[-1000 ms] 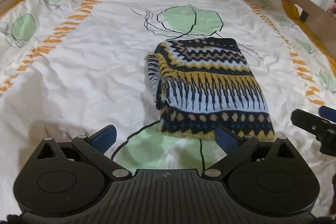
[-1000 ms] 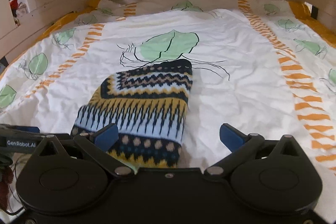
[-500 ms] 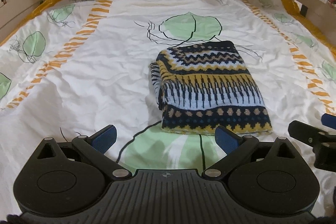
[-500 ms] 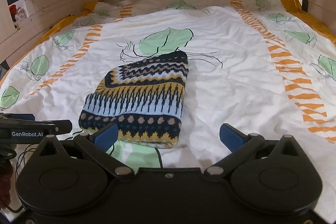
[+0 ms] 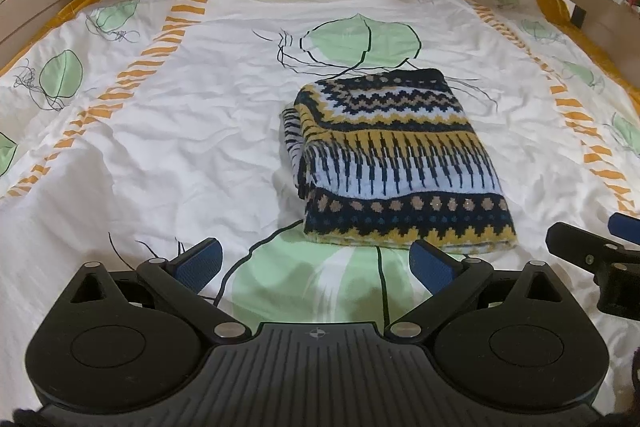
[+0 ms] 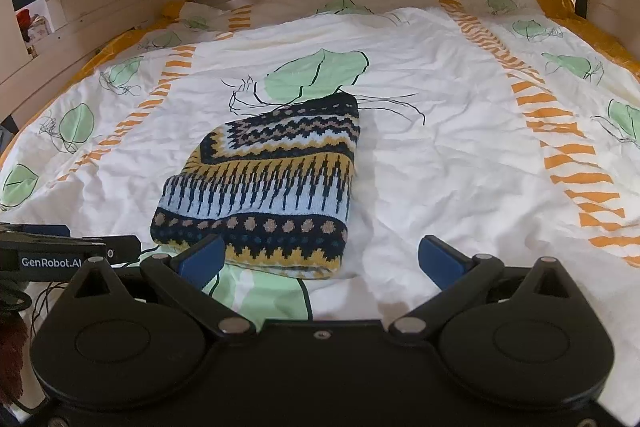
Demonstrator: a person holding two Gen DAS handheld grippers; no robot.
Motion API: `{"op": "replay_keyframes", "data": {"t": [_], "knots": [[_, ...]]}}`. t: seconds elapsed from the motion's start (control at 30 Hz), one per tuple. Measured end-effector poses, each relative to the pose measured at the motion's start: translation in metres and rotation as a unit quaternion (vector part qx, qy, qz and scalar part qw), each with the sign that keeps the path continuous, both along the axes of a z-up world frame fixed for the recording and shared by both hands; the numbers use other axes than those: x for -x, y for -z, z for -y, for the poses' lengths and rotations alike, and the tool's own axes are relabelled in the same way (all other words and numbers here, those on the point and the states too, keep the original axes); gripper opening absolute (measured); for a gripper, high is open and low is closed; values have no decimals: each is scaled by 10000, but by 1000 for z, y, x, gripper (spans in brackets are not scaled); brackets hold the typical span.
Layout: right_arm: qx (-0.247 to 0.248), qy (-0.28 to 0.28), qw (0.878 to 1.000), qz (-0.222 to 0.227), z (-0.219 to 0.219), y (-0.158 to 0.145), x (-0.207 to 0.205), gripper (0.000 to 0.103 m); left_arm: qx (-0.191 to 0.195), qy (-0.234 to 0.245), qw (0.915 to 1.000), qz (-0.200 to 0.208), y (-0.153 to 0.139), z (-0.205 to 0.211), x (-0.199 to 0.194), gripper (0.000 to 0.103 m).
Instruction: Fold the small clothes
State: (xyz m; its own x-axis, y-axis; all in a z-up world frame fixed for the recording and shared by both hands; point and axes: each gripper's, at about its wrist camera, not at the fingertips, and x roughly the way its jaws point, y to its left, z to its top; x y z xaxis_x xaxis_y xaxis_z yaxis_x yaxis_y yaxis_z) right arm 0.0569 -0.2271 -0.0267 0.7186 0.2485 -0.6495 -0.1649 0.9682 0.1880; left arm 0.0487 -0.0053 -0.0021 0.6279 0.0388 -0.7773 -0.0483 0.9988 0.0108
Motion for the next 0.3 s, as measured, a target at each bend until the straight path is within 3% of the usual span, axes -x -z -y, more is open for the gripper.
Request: {"op": "replay_keyframes", "data": {"t": [0.3], "knots": [[-61, 3, 10000, -65, -2, 3, -1, 103, -23, 43, 10000, -14, 3, -1, 0, 101]]}}
